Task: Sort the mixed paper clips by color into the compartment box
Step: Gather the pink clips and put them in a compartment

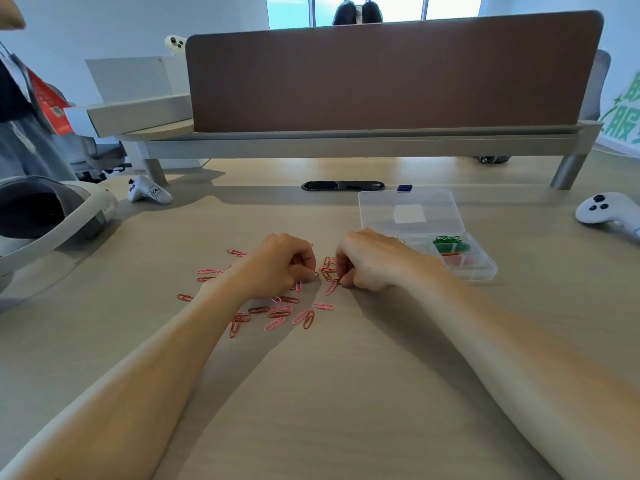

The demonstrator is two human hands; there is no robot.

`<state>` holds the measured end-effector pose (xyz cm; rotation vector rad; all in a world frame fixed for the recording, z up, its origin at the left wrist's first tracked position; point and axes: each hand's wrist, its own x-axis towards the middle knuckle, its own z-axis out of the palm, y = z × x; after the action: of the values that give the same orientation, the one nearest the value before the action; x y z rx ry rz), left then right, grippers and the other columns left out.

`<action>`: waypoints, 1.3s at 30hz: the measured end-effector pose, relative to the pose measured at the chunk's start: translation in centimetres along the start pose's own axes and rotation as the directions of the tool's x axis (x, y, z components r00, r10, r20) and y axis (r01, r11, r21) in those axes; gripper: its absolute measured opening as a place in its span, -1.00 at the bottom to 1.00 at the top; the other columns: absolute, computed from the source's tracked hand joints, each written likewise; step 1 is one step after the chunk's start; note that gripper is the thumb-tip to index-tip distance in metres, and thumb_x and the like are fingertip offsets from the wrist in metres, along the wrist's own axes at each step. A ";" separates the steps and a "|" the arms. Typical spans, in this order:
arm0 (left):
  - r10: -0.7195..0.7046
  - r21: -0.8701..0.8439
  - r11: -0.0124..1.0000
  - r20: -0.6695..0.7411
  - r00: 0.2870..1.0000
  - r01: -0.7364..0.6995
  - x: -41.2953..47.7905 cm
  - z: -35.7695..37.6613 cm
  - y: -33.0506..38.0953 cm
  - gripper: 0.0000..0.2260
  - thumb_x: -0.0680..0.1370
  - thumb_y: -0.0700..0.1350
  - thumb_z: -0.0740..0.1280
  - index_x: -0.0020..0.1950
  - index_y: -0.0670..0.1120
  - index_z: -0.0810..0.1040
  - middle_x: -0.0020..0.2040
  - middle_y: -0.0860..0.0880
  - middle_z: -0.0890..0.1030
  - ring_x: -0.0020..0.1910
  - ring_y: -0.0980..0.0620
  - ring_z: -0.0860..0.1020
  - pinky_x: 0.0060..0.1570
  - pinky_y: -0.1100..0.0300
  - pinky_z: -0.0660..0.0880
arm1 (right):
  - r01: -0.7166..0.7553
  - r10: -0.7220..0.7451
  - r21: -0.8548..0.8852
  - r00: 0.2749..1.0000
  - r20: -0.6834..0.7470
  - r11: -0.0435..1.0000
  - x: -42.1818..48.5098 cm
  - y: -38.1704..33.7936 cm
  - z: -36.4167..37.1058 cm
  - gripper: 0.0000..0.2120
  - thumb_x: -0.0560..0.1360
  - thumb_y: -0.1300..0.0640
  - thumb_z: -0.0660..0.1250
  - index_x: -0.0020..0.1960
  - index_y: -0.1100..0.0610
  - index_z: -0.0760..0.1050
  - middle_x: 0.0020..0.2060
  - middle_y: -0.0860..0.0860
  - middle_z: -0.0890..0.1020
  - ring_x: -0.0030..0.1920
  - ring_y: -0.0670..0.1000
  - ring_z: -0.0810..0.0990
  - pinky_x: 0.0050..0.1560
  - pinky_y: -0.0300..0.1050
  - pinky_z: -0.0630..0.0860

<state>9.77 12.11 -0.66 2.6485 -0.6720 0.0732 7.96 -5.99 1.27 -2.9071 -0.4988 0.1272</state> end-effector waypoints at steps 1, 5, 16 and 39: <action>-0.005 -0.029 1.000 -0.024 1.000 0.004 0.0 0.0 0.0 -0.96 0.50 -0.20 0.40 -0.10 -0.07 0.62 -0.29 0.07 0.59 -0.34 0.23 0.50 -0.27 0.36 0.42 | 0.003 -0.003 -0.002 1.000 -0.001 1.000 0.0 0.0 0.0 -0.92 0.45 0.14 0.42 -0.13 -0.03 0.57 -0.09 -0.02 0.50 -0.04 0.09 0.57 -0.20 -0.14 0.37; -0.028 -0.129 0.992 -0.073 0.997 0.019 0.1 -0.2 -0.3 -0.90 0.54 -0.20 0.35 -0.05 -0.07 0.66 -0.19 0.04 0.64 -0.22 0.16 0.57 -0.16 0.33 0.47 | 0.008 -0.008 -0.011 1.000 -0.006 1.000 0.0 -0.1 0.1 -0.94 0.45 0.16 0.40 -0.15 0.01 0.56 -0.09 0.01 0.52 -0.04 0.11 0.57 -0.24 -0.14 0.37; -0.127 -0.138 0.985 -0.184 0.975 0.102 2.4 -2.2 -2.7 -0.94 0.49 -0.17 0.42 -0.09 -0.14 0.67 -0.24 -0.02 0.66 -0.27 0.06 0.62 -0.10 0.13 0.60 | 0.038 0.001 0.250 0.988 -0.153 0.968 0.5 0.7 -1.0 -0.92 0.47 0.21 0.45 -0.03 0.13 0.64 -0.27 -0.11 0.54 -0.18 -0.10 0.55 -0.20 -0.24 0.43; -0.096 0.154 0.984 0.015 0.995 0.093 6.9 -0.6 -2.9 -0.95 0.50 -0.15 0.42 -0.16 -0.08 0.62 -0.37 0.15 0.46 -0.34 0.17 0.40 -0.21 0.25 0.32 | 0.156 -0.153 0.075 0.987 -0.041 0.985 5.1 1.0 0.0 -0.89 0.43 0.21 0.47 -0.07 0.04 0.66 -0.16 -0.01 0.59 -0.10 0.01 0.58 -0.04 -0.08 0.57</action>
<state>17.21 11.59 -0.21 2.8291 -0.5671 0.0712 13.12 -5.22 0.81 -2.7768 -0.6949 0.0721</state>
